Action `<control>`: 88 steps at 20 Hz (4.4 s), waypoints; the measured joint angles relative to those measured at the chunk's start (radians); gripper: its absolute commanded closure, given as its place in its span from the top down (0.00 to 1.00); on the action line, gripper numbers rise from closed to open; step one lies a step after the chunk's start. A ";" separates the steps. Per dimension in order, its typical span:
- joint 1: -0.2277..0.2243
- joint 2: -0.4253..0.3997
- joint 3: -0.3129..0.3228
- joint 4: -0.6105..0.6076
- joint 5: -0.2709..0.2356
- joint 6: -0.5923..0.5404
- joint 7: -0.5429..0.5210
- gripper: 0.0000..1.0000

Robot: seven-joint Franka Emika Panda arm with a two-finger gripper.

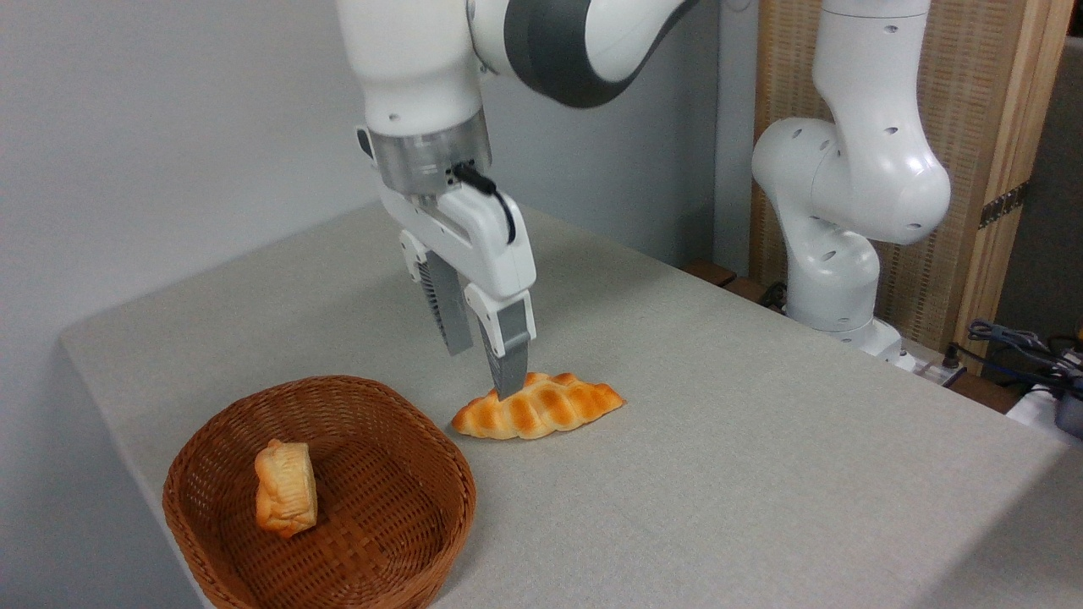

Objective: Put bread into the basket
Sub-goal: 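Lower the open gripper down onto the braided bread loaf, then close the gripper fingers around the middle of the braided loaf, then lift the braided loaf and carry it over the wicker basket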

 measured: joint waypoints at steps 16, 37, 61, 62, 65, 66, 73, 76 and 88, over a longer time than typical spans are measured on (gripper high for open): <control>-0.026 0.020 -0.002 -0.171 0.000 -0.001 0.372 1.00; -0.086 0.062 -0.004 -0.171 0.000 0.002 0.373 0.43; -0.095 0.058 -0.004 -0.164 0.000 0.001 0.341 0.44; -0.095 0.058 -0.004 -0.164 0.000 0.001 0.341 0.44; -0.095 0.057 -0.004 -0.164 0.000 0.001 0.341 0.44; -0.095 0.056 -0.003 -0.163 0.000 0.001 0.341 0.44; -0.091 0.035 0.010 -0.126 0.000 -0.014 0.337 0.44; -0.085 0.027 0.016 -0.081 0.000 -0.047 0.336 0.45; -0.081 0.035 0.083 0.067 -0.010 0.090 0.257 0.51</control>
